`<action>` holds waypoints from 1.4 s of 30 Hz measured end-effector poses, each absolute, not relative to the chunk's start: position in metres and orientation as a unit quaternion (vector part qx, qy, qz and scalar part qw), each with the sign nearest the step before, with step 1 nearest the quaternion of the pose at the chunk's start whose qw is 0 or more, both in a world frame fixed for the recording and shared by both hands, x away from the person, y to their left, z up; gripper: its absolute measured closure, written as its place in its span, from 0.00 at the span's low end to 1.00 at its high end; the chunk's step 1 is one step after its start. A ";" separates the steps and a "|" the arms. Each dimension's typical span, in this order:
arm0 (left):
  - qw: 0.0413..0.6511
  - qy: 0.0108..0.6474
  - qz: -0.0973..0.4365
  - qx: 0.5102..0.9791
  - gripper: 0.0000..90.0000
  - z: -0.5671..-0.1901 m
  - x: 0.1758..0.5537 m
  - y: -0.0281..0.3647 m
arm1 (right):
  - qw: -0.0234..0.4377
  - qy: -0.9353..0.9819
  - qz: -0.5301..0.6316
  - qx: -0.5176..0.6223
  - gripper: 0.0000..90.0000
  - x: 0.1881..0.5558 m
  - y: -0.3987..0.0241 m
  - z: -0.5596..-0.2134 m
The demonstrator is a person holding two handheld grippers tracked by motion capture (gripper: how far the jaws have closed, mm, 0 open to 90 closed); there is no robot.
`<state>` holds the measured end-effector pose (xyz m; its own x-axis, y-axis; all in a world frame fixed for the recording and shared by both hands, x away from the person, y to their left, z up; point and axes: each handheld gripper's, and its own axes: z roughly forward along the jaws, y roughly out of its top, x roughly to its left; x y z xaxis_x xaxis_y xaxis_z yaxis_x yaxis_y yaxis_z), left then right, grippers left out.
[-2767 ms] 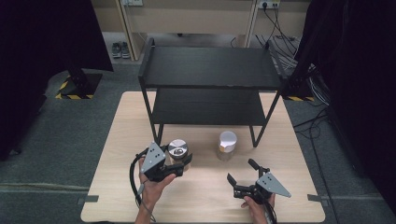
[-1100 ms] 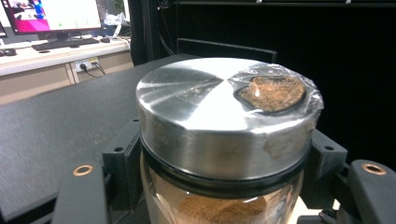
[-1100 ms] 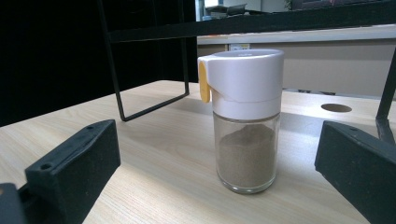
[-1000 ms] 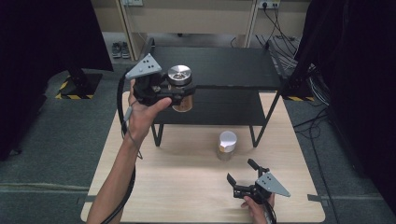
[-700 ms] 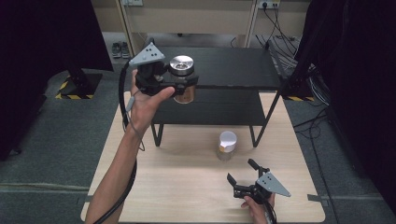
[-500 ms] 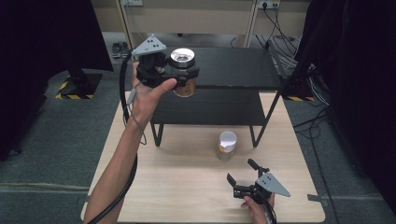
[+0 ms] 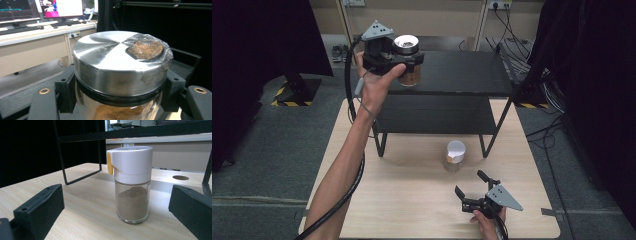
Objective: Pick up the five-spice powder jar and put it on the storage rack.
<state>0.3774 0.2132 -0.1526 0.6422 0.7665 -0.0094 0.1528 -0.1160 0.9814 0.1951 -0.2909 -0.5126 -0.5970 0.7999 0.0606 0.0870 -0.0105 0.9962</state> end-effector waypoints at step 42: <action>0.572 0.356 0.294 0.678 0.34 -0.181 0.400 0.200 | 0.285 0.643 0.623 0.342 0.01 0.195 -0.290 -0.513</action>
<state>0.4002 0.1995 -0.1813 0.5737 0.8190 -0.0088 0.1460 -0.0917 0.9850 0.1954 -0.2904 -0.5130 -0.6040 0.7948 0.0597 0.0850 -0.0102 0.9963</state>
